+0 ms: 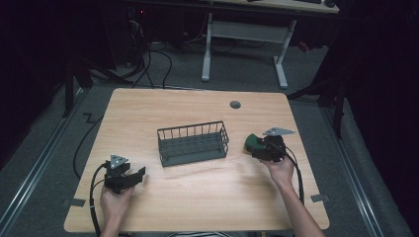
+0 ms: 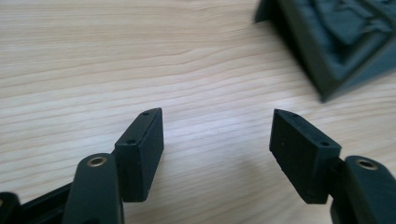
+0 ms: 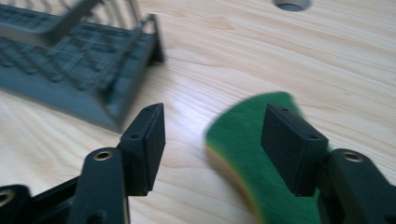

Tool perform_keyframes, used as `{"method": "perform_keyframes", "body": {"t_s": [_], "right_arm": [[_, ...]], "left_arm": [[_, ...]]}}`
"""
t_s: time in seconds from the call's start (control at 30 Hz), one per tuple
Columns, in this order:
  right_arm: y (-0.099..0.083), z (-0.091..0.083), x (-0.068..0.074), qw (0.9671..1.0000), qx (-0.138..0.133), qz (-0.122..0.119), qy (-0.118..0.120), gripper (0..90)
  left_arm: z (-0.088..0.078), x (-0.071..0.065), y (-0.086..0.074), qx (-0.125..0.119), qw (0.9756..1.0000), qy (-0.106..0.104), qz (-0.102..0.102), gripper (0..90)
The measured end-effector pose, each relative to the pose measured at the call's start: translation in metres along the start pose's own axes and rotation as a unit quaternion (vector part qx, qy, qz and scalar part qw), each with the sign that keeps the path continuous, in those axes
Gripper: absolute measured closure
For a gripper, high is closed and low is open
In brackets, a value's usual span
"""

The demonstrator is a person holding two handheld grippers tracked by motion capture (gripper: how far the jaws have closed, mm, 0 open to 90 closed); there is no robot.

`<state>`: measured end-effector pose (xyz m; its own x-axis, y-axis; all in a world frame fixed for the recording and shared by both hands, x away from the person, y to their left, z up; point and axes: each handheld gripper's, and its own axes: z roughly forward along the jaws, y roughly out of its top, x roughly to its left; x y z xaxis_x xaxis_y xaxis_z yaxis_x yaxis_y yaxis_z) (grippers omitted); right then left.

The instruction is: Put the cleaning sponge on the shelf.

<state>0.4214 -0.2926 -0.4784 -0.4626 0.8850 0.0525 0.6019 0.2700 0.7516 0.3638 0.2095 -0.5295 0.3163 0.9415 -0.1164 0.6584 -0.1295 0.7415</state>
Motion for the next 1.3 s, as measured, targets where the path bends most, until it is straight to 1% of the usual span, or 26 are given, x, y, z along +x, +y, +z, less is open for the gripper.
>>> {"method": "perform_keyframes", "body": {"t_s": [0.1, 0.13, 0.2, 0.27, 0.33, 0.4, 0.47, 0.5, 0.53, 0.6, 0.7, 0.77, 0.83, 0.97, 1.0, 1.07, 1.1, 1.17, 1.27, 1.3], "right_arm": [[-0.002, 0.0, -0.01, 0.9999, 0.005, 0.006, -0.009, 33.9], [-0.003, 0.0, -0.017, 0.9998, 0.005, 0.007, -0.016, 30.6], [-0.003, 0.0, -0.019, 0.9998, 0.004, 0.009, -0.017, 29.1], [-0.005, 0.003, -0.024, 0.9997, 0.006, 0.012, -0.021, 26.0], [-0.006, 0.006, -0.029, 0.9995, 0.011, 0.01, -0.028, 24.7], [-0.007, 0.01, -0.032, 0.9995, 0.011, 0.009, -0.028, 21.5], [-0.008, 0.015, -0.035, 0.9996, 0.006, 0.006, -0.027, 15.4], [-0.008, 0.017, -0.036, 0.9996, 0.007, 0.006, -0.027, 13.0], [-0.005, 0.022, -0.038, 0.9994, 0.021, -0.003, -0.028, 10.0], [-0.003, 0.024, -0.038, 0.9992, 0.026, -0.008, -0.029, 9.5], [0.0, 0.025, -0.037, 0.9995, 0.018, -0.017, -0.018, 9.1], [-0.001, 0.027, -0.039, 0.9996, 0.021, -0.021, -0.003, 7.3], [-0.003, 0.03, -0.041, 0.9992, 0.031, -0.023, 0.009, 5.4], [-0.005, 0.032, -0.042, 0.9986, 0.038, -0.031, 0.017, 5.2], [-0.004, 0.033, -0.042, 0.9983, 0.042, -0.035, 0.018, 3.9], [-0.001, 0.037, -0.042, 0.997, 0.06, -0.044, 0.02, 2.1], [0.001, 0.038, -0.042, 0.9963, 0.067, -0.05, 0.02, 2.6], [0.002, 0.04, -0.041, 0.9962, 0.064, -0.054, 0.022, 5.1], [-0.001, 0.046, -0.041, 0.9949, 0.081, -0.053, 0.03, 5.8], [-0.004, 0.048, -0.041, 0.9942, 0.088, -0.054, 0.027, 6.4]], "left_arm": [[0.001, 0.005, -0.001, 0.003, 0.9999, 0.015, 0.0, 35.1], [0.001, 0.007, -0.001, 0.004, 0.9998, 0.02, 0.002, 35.0], [0.003, 0.008, -0.002, 0.006, 0.9996, 0.026, 0.007, 34.9], [0.004, 0.007, -0.003, -0.001, 0.9995, 0.031, 0.01, 34.7], [0.005, 0.006, -0.004, -0.005, 0.9992, 0.036, 0.014, 34.5], [0.006, 0.005, -0.004, -0.002, 0.999, 0.04, 0.02, 34.1], [0.007, 0.002, -0.003, 0.0, 0.9985, 0.048, 0.028, 33.1], [0.007, 0.002, -0.003, 0.001, 0.9985, 0.047, 0.029, 32.1], [0.007, 0.002, -0.003, 0.001, 0.9986, 0.046, 0.028, 31.4], [0.007, 0.002, -0.003, 0.001, 0.9986, 0.045, 0.028, 31.3], [0.007, 0.002, -0.003, 0.001, 0.9986, 0.045, 0.027, 31.3], [0.007, 0.002, -0.003, 0.0, 0.9986, 0.045, 0.026, 31.5], [0.007, 0.002, -0.003, 0.0, 0.9986, 0.046, 0.026, 31.5], [0.007, 0.002, -0.003, 0.0, 0.9986, 0.047, 0.025, 31.5], [0.007, 0.002, -0.003, 0.0, 0.9986, 0.047, 0.025, 31.5], [0.007, 0.002, -0.003, 0.0, 0.9986, 0.047, 0.025, 31.5], [0.007, 0.002, -0.003, 0.0, 0.9986, 0.047, 0.025, 31.5], [0.007, 0.002, -0.003, 0.0, 0.9986, 0.046, 0.025, 31.5], [0.007, 0.002, -0.003, 0.0, 0.9986, 0.046, 0.025, 31.5], [0.007, 0.002, -0.003, 0.0, 0.9986, 0.046, 0.025, 31.5]]}}
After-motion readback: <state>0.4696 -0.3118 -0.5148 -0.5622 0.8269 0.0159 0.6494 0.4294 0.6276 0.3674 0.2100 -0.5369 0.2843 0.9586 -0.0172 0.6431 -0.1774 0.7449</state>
